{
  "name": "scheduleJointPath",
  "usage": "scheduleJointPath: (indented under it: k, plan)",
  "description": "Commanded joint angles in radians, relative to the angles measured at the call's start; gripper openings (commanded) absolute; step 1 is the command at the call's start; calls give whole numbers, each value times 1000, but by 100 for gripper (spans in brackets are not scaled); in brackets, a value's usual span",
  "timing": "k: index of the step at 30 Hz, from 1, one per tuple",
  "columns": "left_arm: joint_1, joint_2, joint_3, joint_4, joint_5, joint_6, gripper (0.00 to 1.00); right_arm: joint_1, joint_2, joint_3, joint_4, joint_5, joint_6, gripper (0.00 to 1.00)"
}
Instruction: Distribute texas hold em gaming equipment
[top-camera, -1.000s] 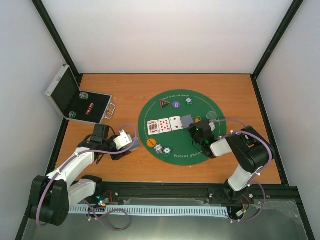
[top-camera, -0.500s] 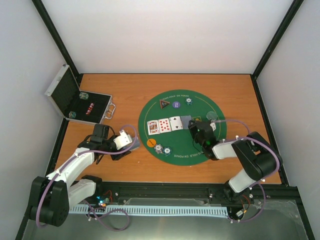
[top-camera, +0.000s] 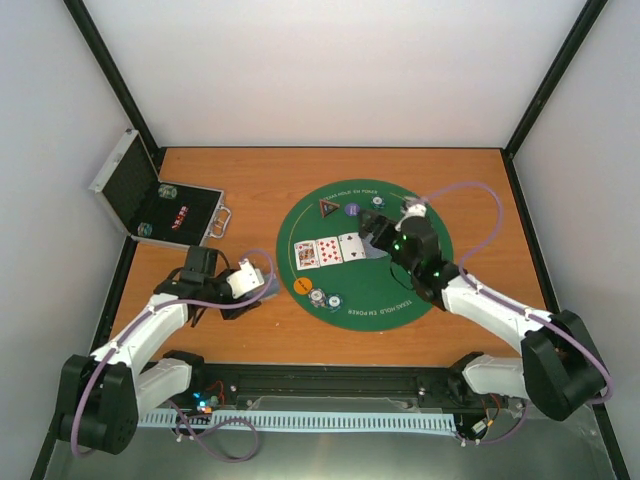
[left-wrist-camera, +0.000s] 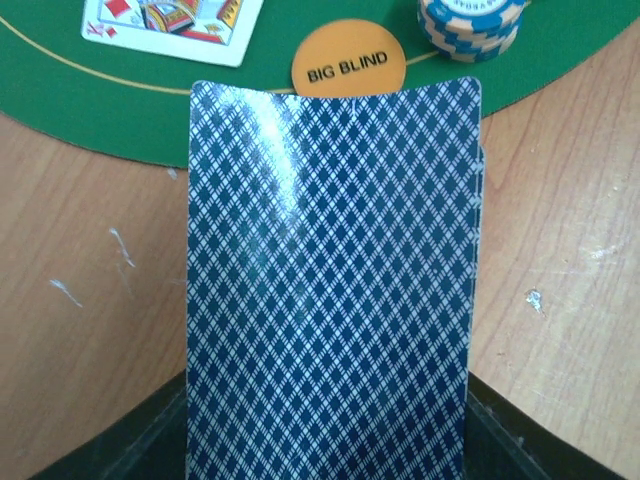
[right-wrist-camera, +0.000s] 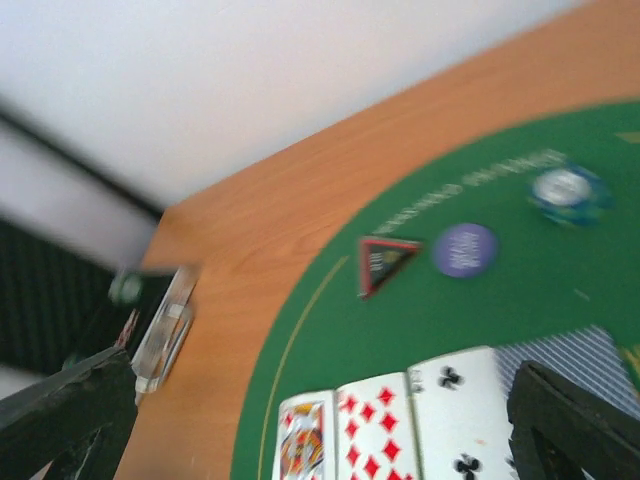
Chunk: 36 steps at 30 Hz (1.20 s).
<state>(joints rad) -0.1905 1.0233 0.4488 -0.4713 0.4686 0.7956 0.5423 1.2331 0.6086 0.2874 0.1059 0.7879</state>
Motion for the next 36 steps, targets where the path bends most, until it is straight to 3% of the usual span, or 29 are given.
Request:
scheduleJointPath:
  k: [1,5,9,17,23,30,36]
  plan:
    - [6,-21,107,-62,25,62,56,34,29,120,-170,-289,-431,100]
    - [3,-32,166,-123,30,99,56,85,79,194,-207,-550,-551,99]
    - [-7,-42,215,-178,25,116,56,180,163,312,-274,-660,-653,98]
    - [-22,-52,245,-219,29,130,56,262,370,469,-234,-755,-587,87]
    - [-28,-64,251,-221,52,131,56,297,496,566,-271,-773,-586,70]
    - [-29,-63,244,-217,55,135,56,309,541,583,-286,-761,-593,44]
    - [-29,-66,240,-212,53,137,56,310,552,587,-300,-754,-604,30]
